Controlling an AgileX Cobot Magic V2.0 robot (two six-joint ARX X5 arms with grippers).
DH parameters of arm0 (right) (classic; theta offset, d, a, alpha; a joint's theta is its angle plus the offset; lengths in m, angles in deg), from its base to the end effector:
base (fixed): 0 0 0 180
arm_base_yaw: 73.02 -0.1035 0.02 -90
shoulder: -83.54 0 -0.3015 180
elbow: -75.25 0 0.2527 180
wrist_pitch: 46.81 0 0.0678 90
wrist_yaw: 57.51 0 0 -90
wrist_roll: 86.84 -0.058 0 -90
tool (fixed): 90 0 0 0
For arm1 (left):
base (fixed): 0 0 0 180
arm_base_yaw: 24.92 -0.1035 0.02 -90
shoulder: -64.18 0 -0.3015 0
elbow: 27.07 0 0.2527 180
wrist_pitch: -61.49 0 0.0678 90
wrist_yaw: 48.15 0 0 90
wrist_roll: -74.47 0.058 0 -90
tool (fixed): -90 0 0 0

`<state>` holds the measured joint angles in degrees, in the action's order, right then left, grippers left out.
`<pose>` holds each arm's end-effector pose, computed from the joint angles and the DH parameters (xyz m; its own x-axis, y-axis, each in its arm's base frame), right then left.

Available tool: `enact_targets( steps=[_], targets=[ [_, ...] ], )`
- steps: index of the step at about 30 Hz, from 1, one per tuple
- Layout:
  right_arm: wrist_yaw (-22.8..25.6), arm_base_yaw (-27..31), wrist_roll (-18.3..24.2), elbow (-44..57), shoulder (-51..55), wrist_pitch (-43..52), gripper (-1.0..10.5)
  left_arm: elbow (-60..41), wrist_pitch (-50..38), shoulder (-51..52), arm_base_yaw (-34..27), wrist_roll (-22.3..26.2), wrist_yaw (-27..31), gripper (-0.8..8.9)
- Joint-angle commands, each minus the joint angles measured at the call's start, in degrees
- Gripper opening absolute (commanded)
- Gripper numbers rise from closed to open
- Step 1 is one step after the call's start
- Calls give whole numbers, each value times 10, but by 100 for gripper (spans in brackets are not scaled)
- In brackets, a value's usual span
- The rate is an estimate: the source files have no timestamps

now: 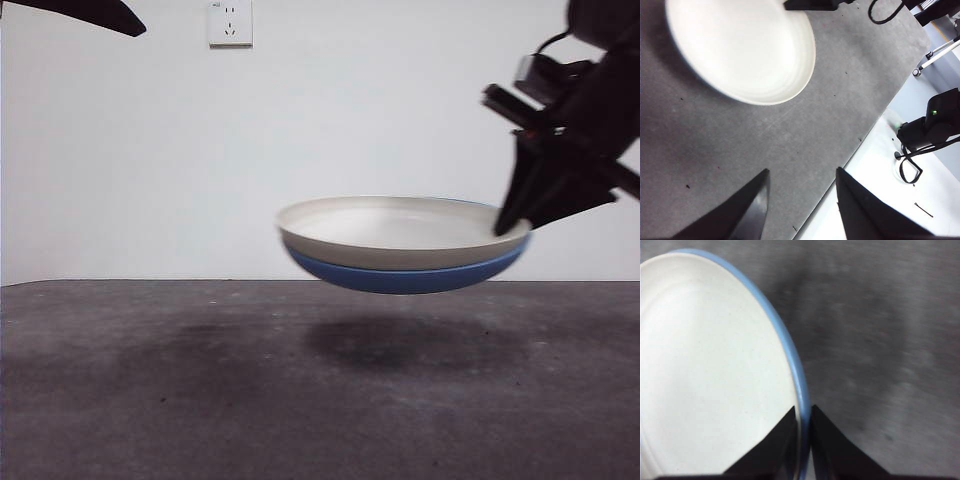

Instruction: Pick up the white plate, put it on the blue plate, put it on desk

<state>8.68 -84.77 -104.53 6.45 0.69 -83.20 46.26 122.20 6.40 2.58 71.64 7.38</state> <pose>0.2934 0.0850 0.2481 0.4883 0.5139 -0.7053 -0.1880 0.8512 0.4901 0.1483 -0.1142 0.3443 0.2543 -0.7705 -0.5846 0.7027 0.5625 -0.4356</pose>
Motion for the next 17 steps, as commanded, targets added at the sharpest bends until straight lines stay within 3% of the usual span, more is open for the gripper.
enact_targets(
  steps=[1,9,17],
  targets=[
    [-2,-20,-44,-10,-31,25,6,4,-3,-4,3,7,-3,216],
    [-2,-58,-90,-17,-105,86,6,4,-3,-4,3,7,-3,216],
    [1,-70,-100,-48,-167,97,6,4,-2,-4,3,7,-3,216]
  ],
)
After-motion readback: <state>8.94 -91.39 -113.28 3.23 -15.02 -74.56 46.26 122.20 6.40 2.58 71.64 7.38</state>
